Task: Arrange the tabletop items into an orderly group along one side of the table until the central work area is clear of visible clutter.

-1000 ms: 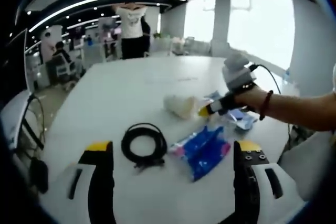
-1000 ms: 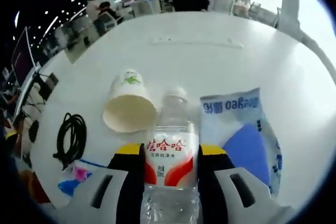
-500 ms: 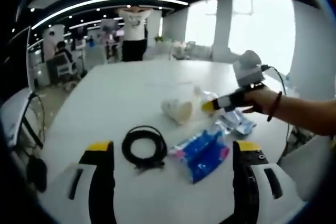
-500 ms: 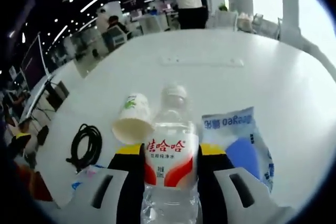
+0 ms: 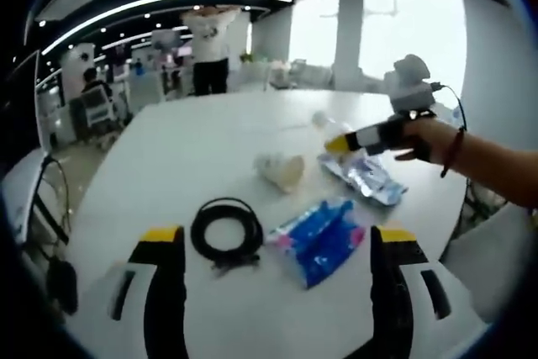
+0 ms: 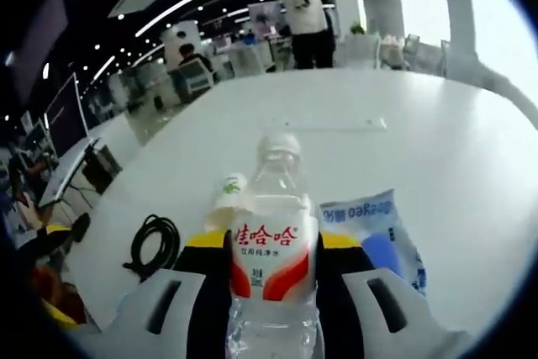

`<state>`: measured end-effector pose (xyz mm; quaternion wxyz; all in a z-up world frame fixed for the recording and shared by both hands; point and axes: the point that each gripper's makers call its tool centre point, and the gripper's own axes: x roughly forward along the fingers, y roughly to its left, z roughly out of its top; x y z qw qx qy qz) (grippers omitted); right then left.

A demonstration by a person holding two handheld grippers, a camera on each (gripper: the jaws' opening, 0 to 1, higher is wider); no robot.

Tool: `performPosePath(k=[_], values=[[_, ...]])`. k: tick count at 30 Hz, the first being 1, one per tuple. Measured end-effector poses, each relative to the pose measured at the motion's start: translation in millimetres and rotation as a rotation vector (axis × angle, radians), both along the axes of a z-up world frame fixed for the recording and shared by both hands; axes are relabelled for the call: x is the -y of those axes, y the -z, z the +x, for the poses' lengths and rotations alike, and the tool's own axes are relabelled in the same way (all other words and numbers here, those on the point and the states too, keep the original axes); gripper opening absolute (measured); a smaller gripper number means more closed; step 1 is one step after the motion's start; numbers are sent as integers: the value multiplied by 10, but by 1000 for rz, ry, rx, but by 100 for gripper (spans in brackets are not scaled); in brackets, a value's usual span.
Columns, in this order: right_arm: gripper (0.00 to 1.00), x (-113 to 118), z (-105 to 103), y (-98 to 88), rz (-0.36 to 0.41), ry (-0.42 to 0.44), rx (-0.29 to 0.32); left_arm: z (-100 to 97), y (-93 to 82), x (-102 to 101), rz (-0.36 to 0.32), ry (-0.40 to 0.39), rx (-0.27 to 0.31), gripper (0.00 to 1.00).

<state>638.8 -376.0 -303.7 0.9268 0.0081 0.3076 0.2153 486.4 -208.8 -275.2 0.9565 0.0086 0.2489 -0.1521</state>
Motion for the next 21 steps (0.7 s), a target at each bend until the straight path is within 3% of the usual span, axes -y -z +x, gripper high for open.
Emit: performPosePath(k=[1, 6, 8, 13, 21], values=[[38, -44, 29, -53, 24, -30, 40, 0, 1, 7, -1, 1, -2, 88], [39, -145, 28, -13, 76, -89, 56, 2, -2, 16, 1, 4, 0, 88], [39, -154, 45, 11, 94, -74, 54, -3, 4, -8, 10, -3, -2, 88], [39, -209, 66, 67, 21, -93, 97, -7, 18, -55, 32, -14, -5, 88], [39, -150, 56, 132, -44, -102, 117, 6, -4, -58, 35, -14, 6, 87]])
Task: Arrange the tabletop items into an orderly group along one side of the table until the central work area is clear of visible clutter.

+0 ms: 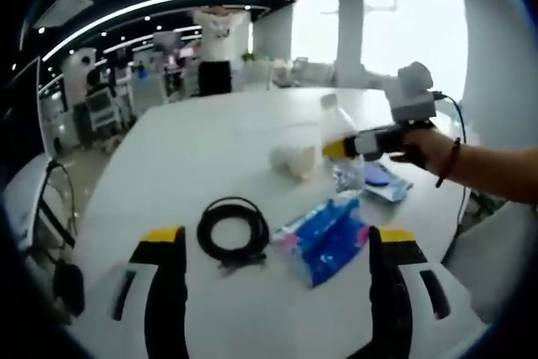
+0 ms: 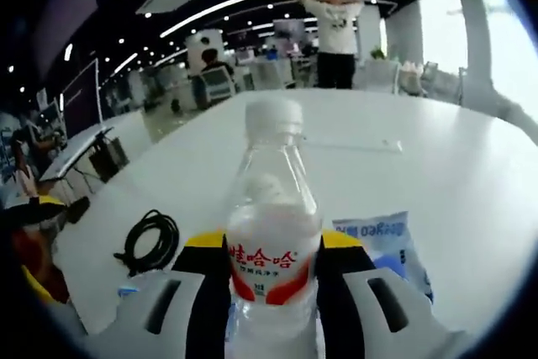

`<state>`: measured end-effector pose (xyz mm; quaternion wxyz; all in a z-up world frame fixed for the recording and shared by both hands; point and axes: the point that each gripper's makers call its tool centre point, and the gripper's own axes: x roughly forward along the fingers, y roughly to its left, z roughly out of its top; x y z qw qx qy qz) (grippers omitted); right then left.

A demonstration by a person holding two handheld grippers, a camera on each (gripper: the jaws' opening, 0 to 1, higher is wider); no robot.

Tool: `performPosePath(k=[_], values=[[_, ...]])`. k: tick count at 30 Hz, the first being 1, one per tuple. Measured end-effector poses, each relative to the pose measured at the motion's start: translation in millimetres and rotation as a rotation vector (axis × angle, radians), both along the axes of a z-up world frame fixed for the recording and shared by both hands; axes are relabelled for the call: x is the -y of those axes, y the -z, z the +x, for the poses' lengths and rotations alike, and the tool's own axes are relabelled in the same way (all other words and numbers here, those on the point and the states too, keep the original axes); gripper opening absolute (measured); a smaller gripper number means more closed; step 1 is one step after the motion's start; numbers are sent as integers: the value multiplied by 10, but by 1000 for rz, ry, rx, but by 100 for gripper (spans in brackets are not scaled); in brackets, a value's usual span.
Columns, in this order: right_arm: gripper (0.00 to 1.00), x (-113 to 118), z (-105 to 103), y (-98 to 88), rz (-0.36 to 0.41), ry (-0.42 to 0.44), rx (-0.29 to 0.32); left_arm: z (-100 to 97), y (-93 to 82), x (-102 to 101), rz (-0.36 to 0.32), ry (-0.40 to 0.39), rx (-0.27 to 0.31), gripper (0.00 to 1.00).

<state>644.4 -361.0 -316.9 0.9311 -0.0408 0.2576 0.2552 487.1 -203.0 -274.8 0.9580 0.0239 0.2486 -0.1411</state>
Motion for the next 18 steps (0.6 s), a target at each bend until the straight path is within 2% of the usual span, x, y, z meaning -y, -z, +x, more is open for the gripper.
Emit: performPosePath(k=[3, 6, 10, 15, 18], values=[[38, 29, 4, 44, 23, 10, -12, 4, -9, -3, 5, -1, 4, 88], [38, 5, -19, 39, 32, 2, 4, 13, -16, -11, 10, -5, 10, 87], [39, 17, -42, 35, 13, 12, 36, 10, -9, -2, 14, -2, 8, 87], [39, 56, -120, 41, -34, 38, 36, 13, -4, 9, 20, 3, 5, 88], [39, 69, -184, 37, -80, 35, 57, 20, -75, 54, -2, 16, 34, 89]])
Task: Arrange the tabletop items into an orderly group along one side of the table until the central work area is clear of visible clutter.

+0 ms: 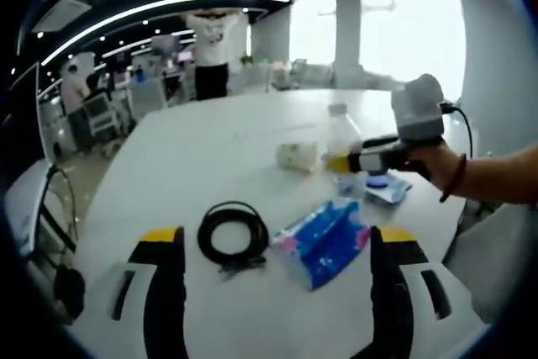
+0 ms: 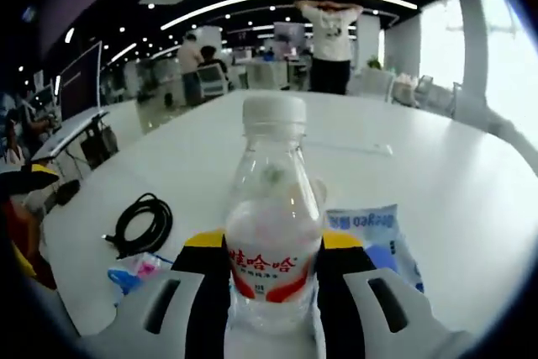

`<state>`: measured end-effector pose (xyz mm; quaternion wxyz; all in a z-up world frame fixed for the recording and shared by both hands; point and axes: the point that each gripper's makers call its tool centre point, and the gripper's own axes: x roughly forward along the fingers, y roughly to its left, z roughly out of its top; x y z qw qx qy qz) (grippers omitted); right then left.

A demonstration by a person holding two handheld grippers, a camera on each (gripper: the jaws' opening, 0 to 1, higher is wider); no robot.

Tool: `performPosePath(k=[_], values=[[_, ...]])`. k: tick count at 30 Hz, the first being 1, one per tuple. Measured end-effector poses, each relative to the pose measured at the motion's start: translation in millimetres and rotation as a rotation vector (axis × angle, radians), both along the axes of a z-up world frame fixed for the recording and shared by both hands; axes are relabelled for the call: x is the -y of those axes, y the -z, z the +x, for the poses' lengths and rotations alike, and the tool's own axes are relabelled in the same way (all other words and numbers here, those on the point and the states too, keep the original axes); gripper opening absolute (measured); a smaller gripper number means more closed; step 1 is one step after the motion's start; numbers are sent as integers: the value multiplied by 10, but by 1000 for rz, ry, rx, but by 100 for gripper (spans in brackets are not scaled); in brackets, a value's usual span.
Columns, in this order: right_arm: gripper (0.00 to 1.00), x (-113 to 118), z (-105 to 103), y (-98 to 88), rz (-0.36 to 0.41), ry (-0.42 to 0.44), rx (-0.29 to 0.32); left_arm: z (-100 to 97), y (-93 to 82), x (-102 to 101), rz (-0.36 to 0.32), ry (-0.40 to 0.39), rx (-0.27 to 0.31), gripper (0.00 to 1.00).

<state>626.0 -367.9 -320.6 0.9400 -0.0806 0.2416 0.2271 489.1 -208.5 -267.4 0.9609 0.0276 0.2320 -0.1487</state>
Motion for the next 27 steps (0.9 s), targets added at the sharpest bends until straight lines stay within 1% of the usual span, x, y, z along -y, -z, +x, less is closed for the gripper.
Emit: performPosePath(k=[1, 2, 3, 4, 6, 7, 11, 13, 15, 18, 21, 27], values=[[39, 10, -9, -2, -6, 6, 2, 3, -8, 1, 2, 1, 4, 89], [39, 44, -9, -2, -4, 33, -2, 7, -18, -1, 5, 2, 9, 88], [39, 57, -18, 2, 0, 44, -12, 8, -20, -3, 6, 1, 11, 88], [39, 88, -34, 3, 10, 64, -26, 8, -17, -5, 6, 1, 12, 88], [40, 128, -47, 5, 26, 87, -34, 0, 1, -7, 7, 0, 3, 88], [39, 170, -64, 10, 48, 130, -53, -1, 4, -6, 8, 1, 1, 88], [39, 175, -93, 13, 38, 125, -64, 0, 0, -3, 9, 1, 4, 87], [39, 199, -116, 21, 47, 146, -79, 0, -4, -9, 11, -2, 6, 87], [39, 210, -136, 27, 48, 157, -98, -2, 0, -27, 12, -8, 4, 87], [39, 204, -187, 46, 70, 146, -141, -5, 8, -30, 10, -9, 0, 86], [40, 235, -207, 51, 76, 149, -163, 5, 11, -16, 13, -3, 0, 86], [40, 222, -235, 60, 56, 141, -167, 5, 23, -12, 20, -1, -4, 87]])
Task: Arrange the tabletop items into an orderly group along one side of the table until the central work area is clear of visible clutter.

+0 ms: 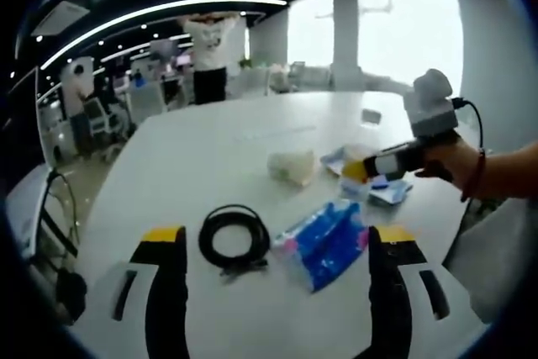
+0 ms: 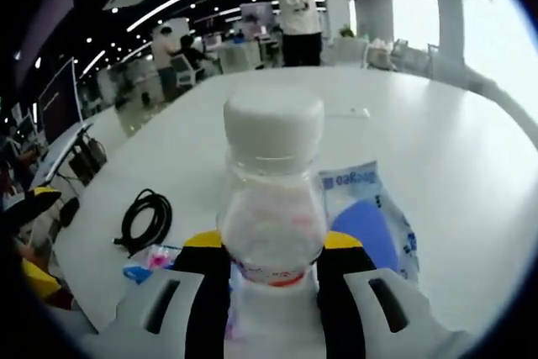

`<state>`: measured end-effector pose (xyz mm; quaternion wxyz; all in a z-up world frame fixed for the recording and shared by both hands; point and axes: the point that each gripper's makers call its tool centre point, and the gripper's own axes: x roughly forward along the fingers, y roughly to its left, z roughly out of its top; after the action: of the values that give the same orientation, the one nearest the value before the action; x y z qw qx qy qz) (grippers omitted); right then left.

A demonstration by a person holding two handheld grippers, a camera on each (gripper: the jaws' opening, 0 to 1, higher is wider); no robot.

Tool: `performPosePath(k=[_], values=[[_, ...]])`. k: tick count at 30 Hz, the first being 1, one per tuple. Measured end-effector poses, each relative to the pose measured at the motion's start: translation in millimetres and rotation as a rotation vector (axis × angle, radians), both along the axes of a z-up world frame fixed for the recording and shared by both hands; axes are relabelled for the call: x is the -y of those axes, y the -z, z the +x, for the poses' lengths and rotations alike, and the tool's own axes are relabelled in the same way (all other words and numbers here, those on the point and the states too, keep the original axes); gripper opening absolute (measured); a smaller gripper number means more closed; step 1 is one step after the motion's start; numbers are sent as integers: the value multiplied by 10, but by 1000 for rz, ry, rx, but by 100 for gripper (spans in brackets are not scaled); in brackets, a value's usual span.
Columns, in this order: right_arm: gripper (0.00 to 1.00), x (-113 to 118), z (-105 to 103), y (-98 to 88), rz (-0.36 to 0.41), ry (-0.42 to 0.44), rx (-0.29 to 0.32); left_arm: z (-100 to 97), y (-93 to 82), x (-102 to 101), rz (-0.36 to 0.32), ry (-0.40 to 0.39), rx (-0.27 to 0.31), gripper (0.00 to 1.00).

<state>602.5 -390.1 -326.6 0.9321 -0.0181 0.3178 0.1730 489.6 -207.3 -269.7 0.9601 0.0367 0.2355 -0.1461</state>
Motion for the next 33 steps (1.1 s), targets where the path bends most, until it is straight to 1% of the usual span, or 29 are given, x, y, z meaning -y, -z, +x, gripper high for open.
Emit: performPosePath(k=[4, 6, 10, 18, 21, 24, 25, 26, 28, 29, 30, 31, 32, 33], values=[[40, -41, -52, 17, -48, -46, -11, -3, 3, -8, 2, -2, -1, 87], [40, -41, -65, 21, -52, -47, -13, -4, 0, 1, 1, 4, 1, 87], [40, -65, -96, 43, -62, -79, -24, 1, -7, 2, 0, 6, 6, 87], [40, -68, -112, 58, -59, -62, -47, 13, -21, -49, -11, -11, 10, 87], [40, -61, -125, 61, -72, -71, -50, 15, -30, -45, -12, -9, 14, 87], [40, -53, -148, 77, -111, -107, -39, 10, -25, -42, -11, -8, 11, 87], [42, -59, -160, 96, -120, -125, -44, 8, -23, -42, -9, -7, 9, 87], [46, -69, -171, 107, -116, -133, -49, 9, -25, -41, -8, -6, 11, 87], [56, -83, -180, 78, -92, -142, -38, 11, -41, -38, -9, -5, 18, 87], [62, -83, -165, 42, -85, -142, -18, 13, -49, -38, -9, -5, 21, 87], [66, -87, -118, -46, -87, -163, 41, 15, -54, -40, -9, -6, 24, 87], [69, -79, -60, -146, -73, -153, 103, 16, -54, -42, -9, -6, 24, 87], [73, -83, -47, -183, -76, -171, 123, 14, -54, -45, -10, -7, 23, 87], [76, -141, -51, -217, -59, -214, 139, 11, -55, -46, -15, -8, 23, 87]])
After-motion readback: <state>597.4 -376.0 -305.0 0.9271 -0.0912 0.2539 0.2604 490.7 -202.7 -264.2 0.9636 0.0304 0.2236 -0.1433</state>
